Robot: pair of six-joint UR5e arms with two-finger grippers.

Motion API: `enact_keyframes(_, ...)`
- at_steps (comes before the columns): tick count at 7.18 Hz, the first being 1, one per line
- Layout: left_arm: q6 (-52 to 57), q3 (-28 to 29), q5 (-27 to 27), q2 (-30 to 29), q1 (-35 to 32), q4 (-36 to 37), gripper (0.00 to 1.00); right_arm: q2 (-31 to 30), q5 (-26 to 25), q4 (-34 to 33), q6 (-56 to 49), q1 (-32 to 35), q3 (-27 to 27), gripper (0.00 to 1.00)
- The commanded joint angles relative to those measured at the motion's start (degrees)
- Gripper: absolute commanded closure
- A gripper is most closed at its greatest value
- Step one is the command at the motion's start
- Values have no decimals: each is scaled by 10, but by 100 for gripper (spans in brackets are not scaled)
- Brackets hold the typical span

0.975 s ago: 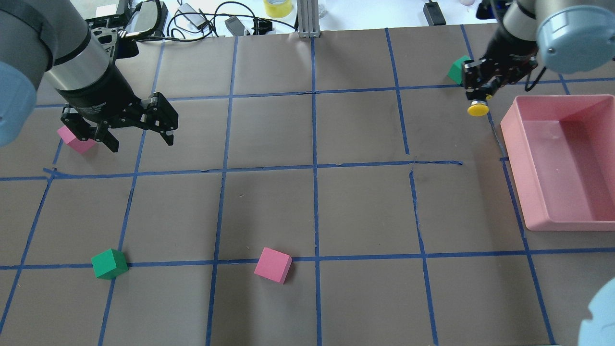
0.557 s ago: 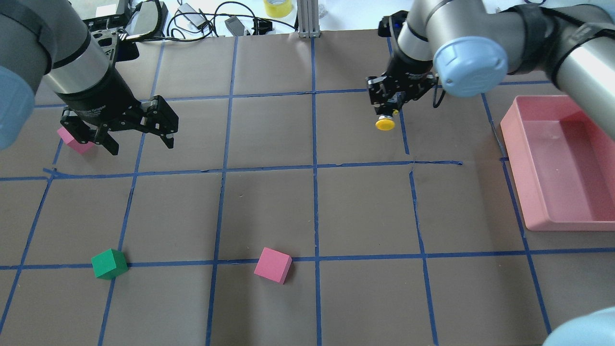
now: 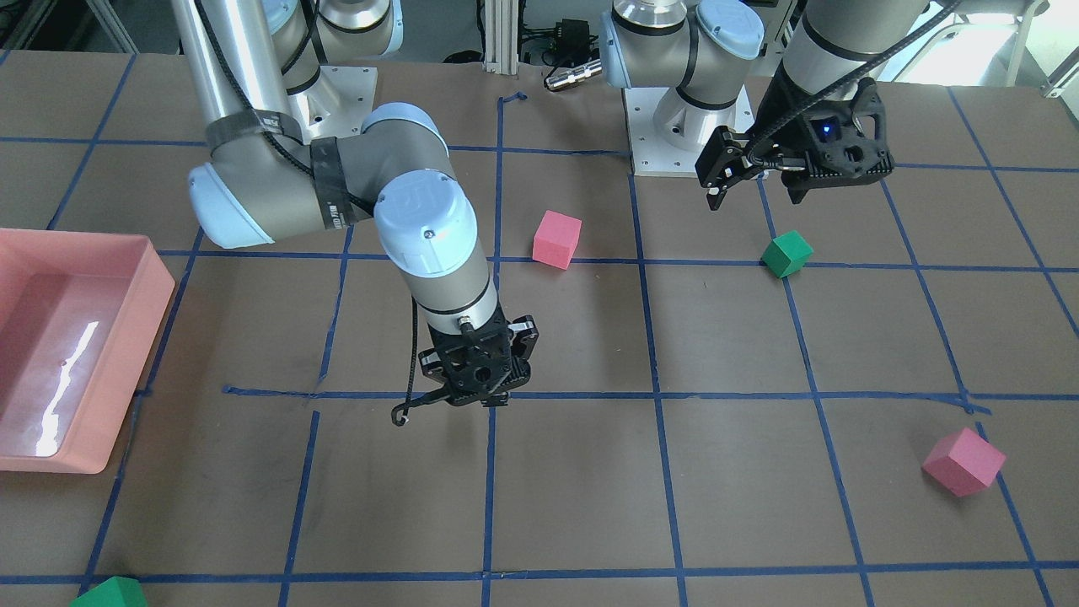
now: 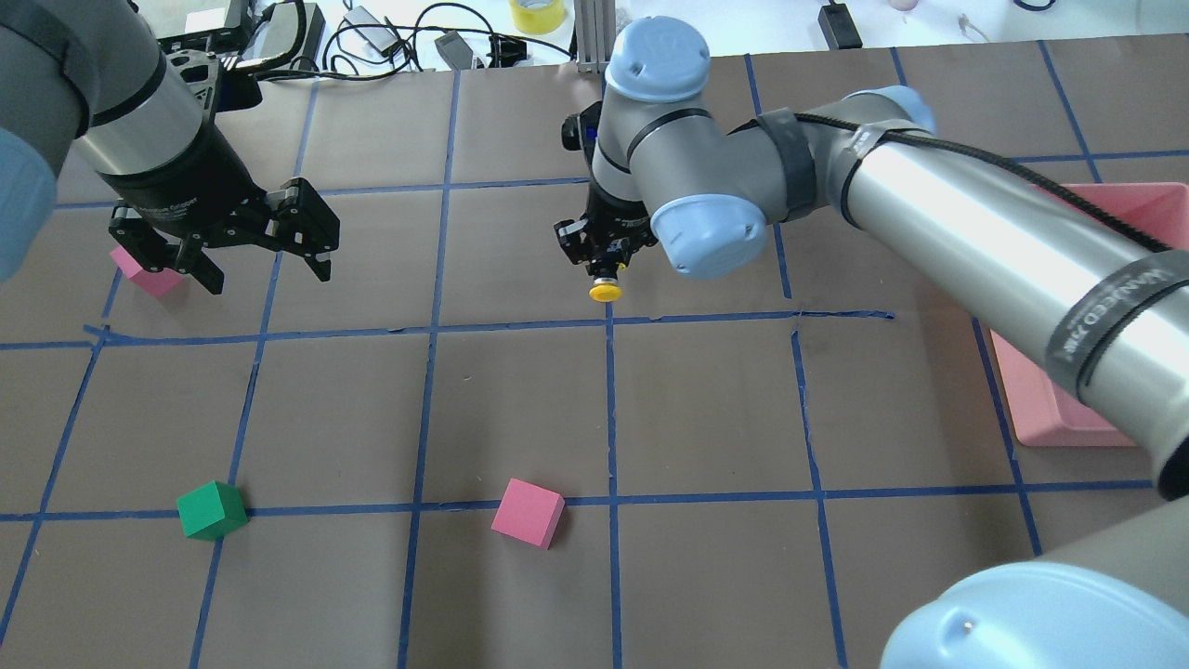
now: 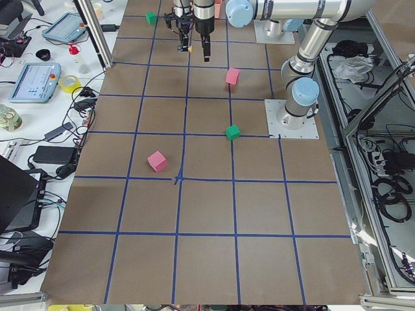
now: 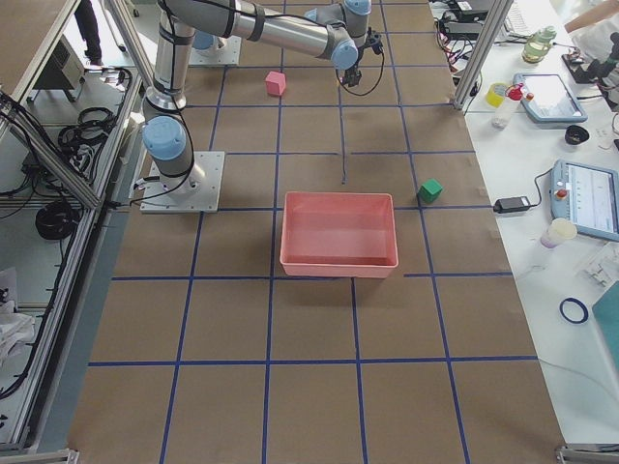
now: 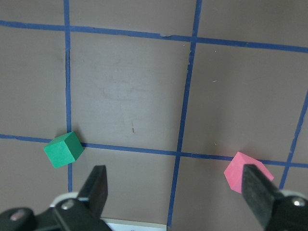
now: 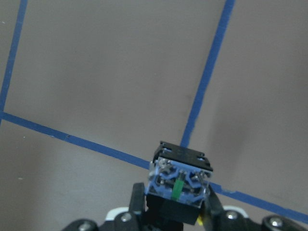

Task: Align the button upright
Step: 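Lift the switch out of the bin with the right gripper toward table center, then set the switch on its side on the table while the left arm approaches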

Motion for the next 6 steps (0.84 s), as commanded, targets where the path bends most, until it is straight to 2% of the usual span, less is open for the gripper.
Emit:
enact_keyframes(1, 2, -7, -5, 0, -1, -6, 0, 46, -21, -58, 3, 33, 2, 100)
enact_keyframes(3, 10, -23, 0, 13, -2, 6, 0, 65, -37, -61, 3, 33, 3, 98)
enact_keyframes(4, 9, -41, -3, 26, -2, 7, 0, 67, -43, -64, 4, 33, 3, 90)
enact_keyframes(6, 2, -93, -26, 73, -4, 11, 0, 73, -49, -64, 5, 33, 8, 68)
